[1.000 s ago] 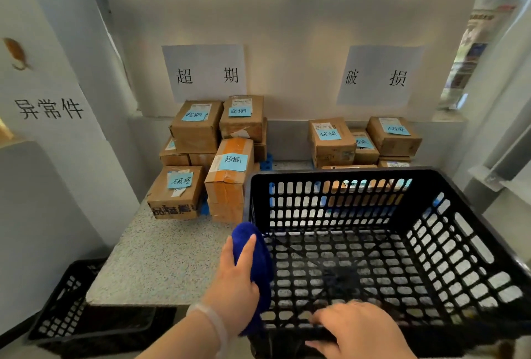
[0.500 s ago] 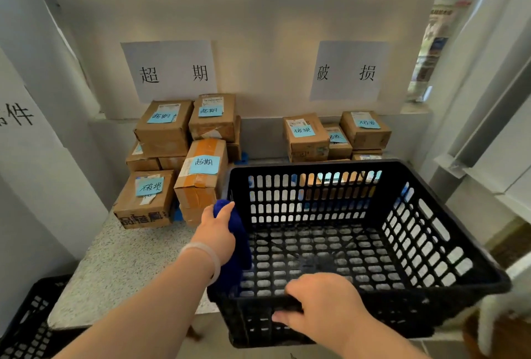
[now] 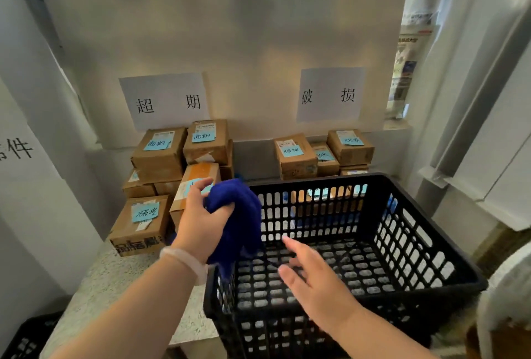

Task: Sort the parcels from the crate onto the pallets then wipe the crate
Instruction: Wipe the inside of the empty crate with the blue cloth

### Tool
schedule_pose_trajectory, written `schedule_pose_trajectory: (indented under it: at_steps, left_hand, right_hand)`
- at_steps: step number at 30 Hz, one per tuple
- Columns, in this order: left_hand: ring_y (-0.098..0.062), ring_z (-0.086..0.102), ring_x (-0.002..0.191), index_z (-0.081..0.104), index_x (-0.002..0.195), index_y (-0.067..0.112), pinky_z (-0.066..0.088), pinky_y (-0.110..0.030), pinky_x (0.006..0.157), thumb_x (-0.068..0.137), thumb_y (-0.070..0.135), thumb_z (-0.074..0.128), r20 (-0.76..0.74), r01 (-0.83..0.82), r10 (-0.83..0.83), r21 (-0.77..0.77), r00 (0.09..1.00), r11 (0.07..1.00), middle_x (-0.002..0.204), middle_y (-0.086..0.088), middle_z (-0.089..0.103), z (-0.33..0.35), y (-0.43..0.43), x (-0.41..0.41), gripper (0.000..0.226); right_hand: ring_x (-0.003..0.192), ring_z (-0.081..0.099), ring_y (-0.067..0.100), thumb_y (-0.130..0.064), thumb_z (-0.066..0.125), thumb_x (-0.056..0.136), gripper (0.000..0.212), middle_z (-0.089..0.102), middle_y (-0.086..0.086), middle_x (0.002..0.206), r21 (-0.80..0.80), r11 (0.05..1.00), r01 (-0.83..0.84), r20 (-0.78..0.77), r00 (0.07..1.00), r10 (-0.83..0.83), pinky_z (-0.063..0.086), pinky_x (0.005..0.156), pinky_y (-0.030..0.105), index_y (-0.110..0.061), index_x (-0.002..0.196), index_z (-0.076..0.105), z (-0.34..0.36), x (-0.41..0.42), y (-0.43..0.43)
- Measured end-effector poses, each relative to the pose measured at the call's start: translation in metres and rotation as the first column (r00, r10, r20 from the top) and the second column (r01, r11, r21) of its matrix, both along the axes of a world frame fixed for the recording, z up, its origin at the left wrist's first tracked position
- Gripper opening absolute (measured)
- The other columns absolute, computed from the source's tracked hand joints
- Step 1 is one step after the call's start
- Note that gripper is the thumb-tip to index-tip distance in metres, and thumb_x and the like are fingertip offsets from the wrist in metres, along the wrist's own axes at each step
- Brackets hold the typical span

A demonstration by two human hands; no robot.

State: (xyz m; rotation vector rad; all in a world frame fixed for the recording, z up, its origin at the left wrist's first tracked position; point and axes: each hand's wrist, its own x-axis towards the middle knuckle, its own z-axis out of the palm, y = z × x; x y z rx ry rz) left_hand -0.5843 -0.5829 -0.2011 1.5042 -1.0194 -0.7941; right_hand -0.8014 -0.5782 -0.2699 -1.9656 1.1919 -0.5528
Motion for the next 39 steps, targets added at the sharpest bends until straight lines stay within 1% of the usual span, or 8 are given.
schedule_pose_trajectory:
  at_steps: [6, 9, 16, 23, 29, 32, 36, 39]
  left_hand:
    - [-0.023, 0.058, 0.106, 0.055, 0.111, 0.038, 0.048, -0.048, 0.09, 0.093, 0.023, 0.064, -0.319, 0.216, -0.184, 0.067, 0.93, 0.974, 0.114, 0.003, 0.061, 0.018, -0.01, -0.072, 0.025]
    - [-0.023, 0.061, 0.1, 0.055, 0.112, 0.033, 0.049, -0.039, 0.072, 0.094, 0.029, 0.063, -0.429, 0.265, -0.189, 0.126, 0.883, 0.956, 0.11, 0.0, 0.064, 0.016, -0.019, -0.118, 0.02]
    - [-0.025, 0.065, 0.1, 0.061, 0.112, 0.031, 0.051, -0.05, 0.093, 0.091, 0.037, 0.067, -0.393, 0.422, -0.324, 0.195, 0.861, 0.885, 0.109, -0.002, 0.069, 0.012, -0.069, -0.217, 0.023]
    - [-0.022, 0.064, 0.109, 0.045, 0.138, 0.038, 0.05, -0.046, 0.1, 0.067, 0.029, 0.077, -0.28, 0.593, -0.533, 0.215, 0.798, 0.776, 0.124, 0.001, 0.063, -0.01, -0.139, -0.336, 0.078]
    - [-0.021, 0.058, 0.113, 0.041, 0.142, 0.035, 0.047, -0.043, 0.103, 0.089, 0.003, 0.059, -0.209, 0.527, -0.483, 0.316, 0.85, 0.789, 0.111, 0.009, 0.056, -0.041, -0.186, -0.41, 0.064]
    - [-0.021, 0.054, 0.118, 0.037, 0.144, 0.036, 0.045, -0.045, 0.106, 0.09, 0.002, 0.055, -0.189, 0.508, -0.471, 0.337, 0.861, 0.793, 0.125, 0.006, 0.054, -0.048, -0.206, -0.432, 0.067]
    - [-0.021, 0.05, 0.125, 0.018, 0.154, 0.037, 0.045, -0.039, 0.105, 0.091, 0.016, 0.06, -0.041, 0.495, -0.522, 0.386, 0.852, 0.779, 0.146, 0.001, 0.045, -0.046, -0.232, -0.446, 0.078]
    - [-0.017, 0.041, 0.135, 0.014, 0.154, 0.039, 0.043, -0.029, 0.103, 0.093, 0.033, 0.061, 0.145, 0.457, -0.534, 0.365, 0.833, 0.811, 0.154, 0.004, 0.034, -0.041, -0.239, -0.441, 0.077]
  right_hand:
    - [0.136, 0.039, 0.009, -0.081, 0.057, 0.066, 0.056, 0.04, -0.02, 0.147, 0.379, 0.92, 0.102, 0.492, 0.819, -0.294, 0.028, 0.118, 0.047, -0.076, 0.118, 0.035, 0.031, -0.025, -0.023]
    - [0.126, 0.054, 0.02, -0.062, 0.062, 0.075, 0.052, 0.06, -0.009, 0.134, 0.522, 0.849, 0.086, 0.598, 0.672, -0.436, 0.039, 0.11, 0.053, -0.057, 0.125, 0.05, 0.035, -0.053, -0.028]
    - [0.103, 0.069, 0.026, -0.033, 0.062, 0.092, 0.023, 0.073, -0.001, 0.112, 0.578, 0.759, 0.301, 0.613, 0.454, -0.647, 0.054, 0.092, 0.053, -0.041, 0.114, 0.063, 0.046, -0.146, -0.062]
    - [0.099, 0.068, 0.037, -0.015, 0.059, 0.093, 0.035, 0.07, 0.015, 0.112, 0.645, 0.621, 0.446, 0.582, 0.241, -0.777, 0.055, 0.086, 0.057, -0.022, 0.127, 0.054, 0.049, -0.277, -0.126]
    - [0.103, 0.063, 0.039, -0.003, 0.053, 0.094, 0.034, 0.065, 0.018, 0.113, 0.7, 0.558, 0.446, 0.435, 0.354, -0.828, 0.05, 0.094, 0.058, -0.014, 0.126, 0.052, 0.033, -0.36, -0.172]
    - [0.102, 0.062, 0.036, -0.003, 0.052, 0.096, 0.031, 0.063, 0.014, 0.112, 0.695, 0.563, 0.446, 0.406, 0.403, -0.82, 0.051, 0.092, 0.057, -0.019, 0.121, 0.052, 0.029, -0.38, -0.2]
    - [0.107, 0.061, 0.027, -0.016, 0.057, 0.097, 0.027, 0.061, 0.008, 0.126, 0.606, 0.644, 0.467, 0.343, 0.577, -0.741, 0.051, 0.094, 0.048, -0.029, 0.122, 0.054, 0.024, -0.391, -0.24]
    - [0.13, 0.048, 0.024, -0.031, 0.06, 0.096, 0.056, 0.041, 0.004, 0.152, 0.489, 0.702, 0.518, 0.148, 0.744, -0.651, 0.046, 0.088, 0.03, -0.029, 0.148, 0.038, 0.017, -0.389, -0.262]
